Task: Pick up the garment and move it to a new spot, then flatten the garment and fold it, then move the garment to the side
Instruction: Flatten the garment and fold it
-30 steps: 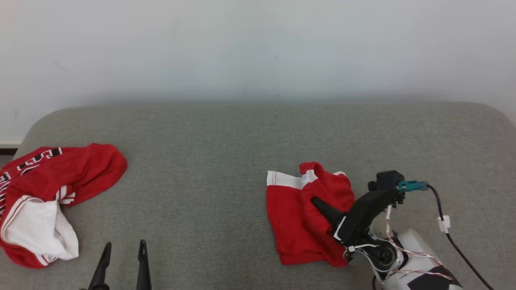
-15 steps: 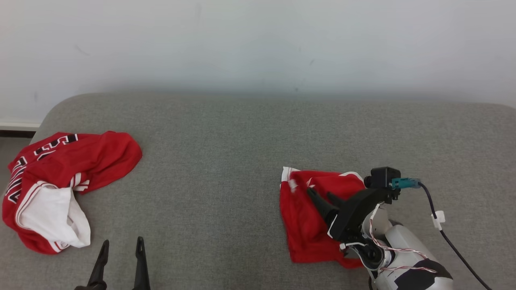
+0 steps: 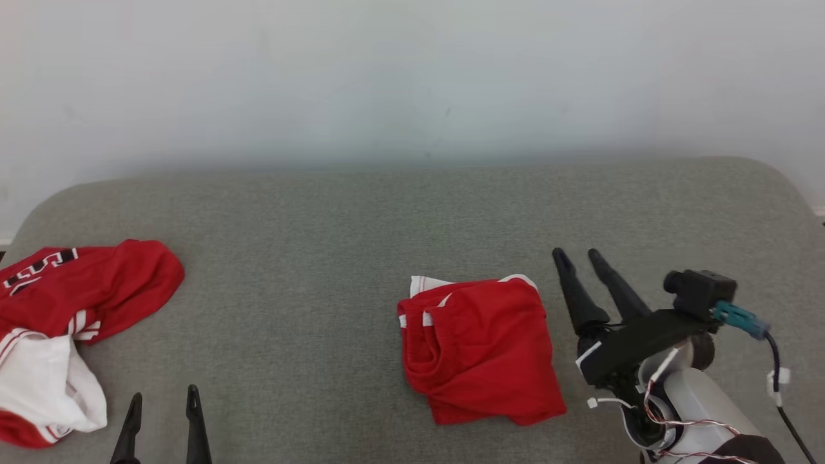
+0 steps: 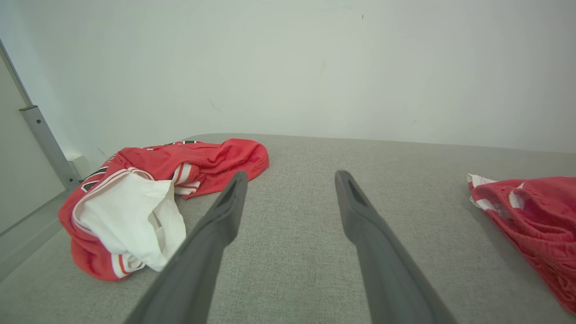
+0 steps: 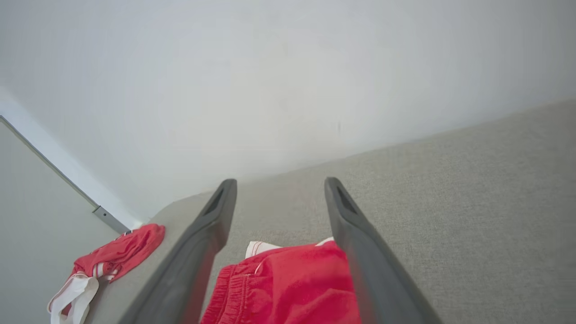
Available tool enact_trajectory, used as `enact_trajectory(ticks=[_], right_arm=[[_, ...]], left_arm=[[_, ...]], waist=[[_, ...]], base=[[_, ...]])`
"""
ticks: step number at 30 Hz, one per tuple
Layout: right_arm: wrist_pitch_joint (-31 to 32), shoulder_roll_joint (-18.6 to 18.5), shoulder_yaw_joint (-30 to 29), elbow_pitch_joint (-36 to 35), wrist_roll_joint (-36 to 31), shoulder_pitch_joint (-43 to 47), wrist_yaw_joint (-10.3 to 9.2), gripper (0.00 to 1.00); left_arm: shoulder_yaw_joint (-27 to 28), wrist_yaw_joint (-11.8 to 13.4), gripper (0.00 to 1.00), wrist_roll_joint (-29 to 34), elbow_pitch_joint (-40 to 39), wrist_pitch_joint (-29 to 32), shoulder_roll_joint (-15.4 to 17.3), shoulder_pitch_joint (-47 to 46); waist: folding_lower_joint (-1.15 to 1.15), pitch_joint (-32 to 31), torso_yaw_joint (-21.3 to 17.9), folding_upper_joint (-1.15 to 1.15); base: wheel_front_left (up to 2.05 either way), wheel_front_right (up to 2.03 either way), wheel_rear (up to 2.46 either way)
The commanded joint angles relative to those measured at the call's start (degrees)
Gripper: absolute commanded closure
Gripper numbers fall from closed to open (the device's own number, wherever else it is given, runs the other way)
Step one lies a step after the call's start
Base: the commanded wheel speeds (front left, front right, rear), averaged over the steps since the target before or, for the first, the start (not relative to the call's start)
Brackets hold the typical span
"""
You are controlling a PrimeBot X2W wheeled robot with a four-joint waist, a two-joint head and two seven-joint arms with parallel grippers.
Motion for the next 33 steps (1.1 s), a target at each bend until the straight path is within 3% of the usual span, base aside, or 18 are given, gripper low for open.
enact_trajectory(ticks=[1,7,14,21,33], right_arm=[[-2.49,-0.72,0.33,-1.16,-0.9,1.28,-0.14,0.0],[-8.58,-3.22,-2.09,-4.82,-5.97,5.46,-0.14,0.0],[-8.96,-2.0,-8.46,-11.04,-14.86,11.37,-0.14,0.0],[-8.98,3.81,-16.56,-16.45,-21.91,20.18,-0.14,0.0],[-8.99,9.34,-18.57,-19.1,-27.37,27.05,-0.14,0.0]], left_arm=[[0.28,-0.07,0.0,0.62,-0.2,-0.18,-0.12,0.49],[0.2,-0.54,0.0,1.8,0.23,-0.18,-0.1,-0.11],[-0.04,-0.88,0.0,2.52,0.74,-0.18,0.02,-0.62],[-0.01,-1.3,0.0,2.85,1.13,-0.18,0.0,-0.81],[1.38,-0.75,0.0,1.77,0.51,-0.18,-0.04,1.08]], waist=[[0.0,-0.17,-1.37,0.0],[0.0,-0.34,-2.63,0.0],[0.0,-0.52,-3.28,0.0],[0.0,-1.34,-2.86,0.0],[0.0,-2.11,-2.01,0.0]], base=[[0.0,0.0,0.0],[0.0,0.0,0.0],[0.0,0.0,0.0],[0.0,0.0,0.0],[0.0,0.0,0.0]])
